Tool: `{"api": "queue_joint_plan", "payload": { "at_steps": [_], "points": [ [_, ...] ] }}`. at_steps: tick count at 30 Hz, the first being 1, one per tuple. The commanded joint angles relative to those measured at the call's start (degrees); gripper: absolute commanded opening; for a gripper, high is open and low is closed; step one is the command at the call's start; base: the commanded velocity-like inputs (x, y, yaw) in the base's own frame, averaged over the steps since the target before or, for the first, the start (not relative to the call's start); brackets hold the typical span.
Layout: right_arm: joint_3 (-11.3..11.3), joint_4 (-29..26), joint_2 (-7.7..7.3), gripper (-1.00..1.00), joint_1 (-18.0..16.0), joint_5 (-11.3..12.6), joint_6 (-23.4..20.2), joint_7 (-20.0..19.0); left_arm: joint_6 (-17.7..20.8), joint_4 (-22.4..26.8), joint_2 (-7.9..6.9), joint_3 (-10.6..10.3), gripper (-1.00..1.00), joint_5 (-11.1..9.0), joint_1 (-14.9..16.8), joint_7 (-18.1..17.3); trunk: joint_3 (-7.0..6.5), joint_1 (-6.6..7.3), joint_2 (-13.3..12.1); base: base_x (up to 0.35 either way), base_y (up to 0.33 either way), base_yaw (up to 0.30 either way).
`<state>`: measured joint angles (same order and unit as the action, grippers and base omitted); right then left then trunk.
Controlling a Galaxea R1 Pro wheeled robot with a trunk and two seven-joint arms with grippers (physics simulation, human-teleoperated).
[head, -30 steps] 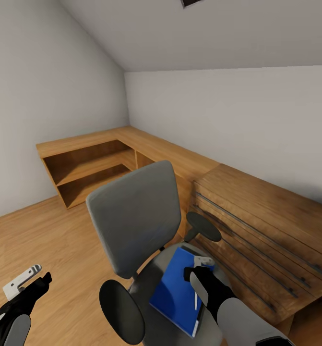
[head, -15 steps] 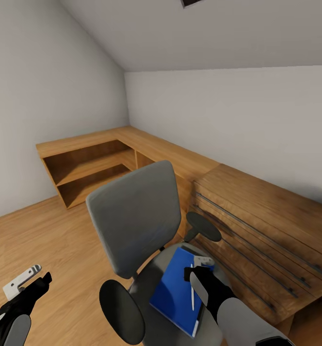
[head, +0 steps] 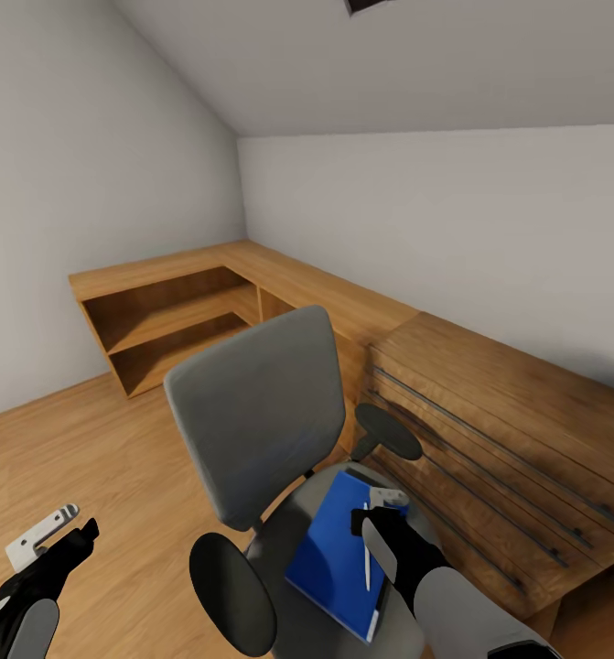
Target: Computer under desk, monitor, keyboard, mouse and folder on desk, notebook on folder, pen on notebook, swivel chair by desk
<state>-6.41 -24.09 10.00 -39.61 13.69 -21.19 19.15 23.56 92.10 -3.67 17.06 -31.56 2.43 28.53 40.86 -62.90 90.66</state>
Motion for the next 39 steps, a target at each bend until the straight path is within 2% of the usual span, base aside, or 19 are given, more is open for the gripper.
{"api": "queue_joint_plan", "payload": {
  "at_steps": [1,14,20,24,26,27,30,37,38,39],
  "points": [
    [-0.3,-0.1,0.0,-1.0,0.0,0.6,-0.2,0.5,0.2,0.1,-0.02,0.0,1.0,-0.5,0.0,0.4,-0.13,0.22,-0.4,0.0,0.0,0.0],
    [-0.1,-0.5,0.0,-1.0,0.0,0.7,-0.2,0.4,0.2,0.1,-0.02,0.0,1.0,-0.4,0.0,0.3,-2.46,3.08,-5.6,0.0,0.0,0.0],
    [-0.1,-3.4,0.0,-1.0,0.0,0.7,-0.7,0.4,0.3,0.1,-0.02,0.0,1.0,-0.2,0.0,0.3,-3.54,4.4,-8.0,0.0,0.0,0.0],
    [0.0,-8.6,0.0,-1.0,0.1,0.7,-3.6,0.4,0.3,0.2,-0.02,0.0,1.0,-0.2,0.0,0.3,-4.25,5.27,-9.6,0.0,0.0,0.0],
    [0.1,-14.2,0.0,-1.0,0.4,0.7,-7.5,0.4,0.3,0.2,-0.02,0.0,1.0,-0.2,0.0,0.3,-4.61,5.71,-10.4,-0.004,0.0,0.0],
    [0.1,-21.1,-0.19,-1.0,1.7,0.7,-12.4,0.4,0.3,0.2,-0.02,0.0,1.0,-0.2,0.0,0.3,-4.79,5.93,-10.8,-0.191,0.0,0.0],
    [0.2,-28.1,-1.34,-1.0,4.5,0.8,-16.1,0.4,0.3,0.2,-0.02,0.0,1.0,-0.2,0.0,0.3,-5.33,6.59,-12.0,-0.256,0.0,0.0],
    [0.2,-40.0,-2.21,-1.0,9.6,0.9,-19.7,0.4,0.3,0.2,-0.02,0.0,1.0,-0.2,0.0,0.3,-6.59,8.13,-14.8,-0.316,0.0,0.0],
    [0.2,-43.8,-2.29,-1.0,11.5,0.9,-20.1,0.5,0.3,0.2,-0.02,0.0,1.0,-0.2,0.0,0.3,-6.77,8.35,-15.2,-0.332,0.0,0.0],
    [0.2,-45.0,-2.31,-1.0,12.3,0.9,-20.2,0.5,0.3,0.2,-0.02,0.0,1.0,-0.2,0.0,0.3,-6.95,8.57,-15.6,-0.333,0.0,0.0]
  ]
}}
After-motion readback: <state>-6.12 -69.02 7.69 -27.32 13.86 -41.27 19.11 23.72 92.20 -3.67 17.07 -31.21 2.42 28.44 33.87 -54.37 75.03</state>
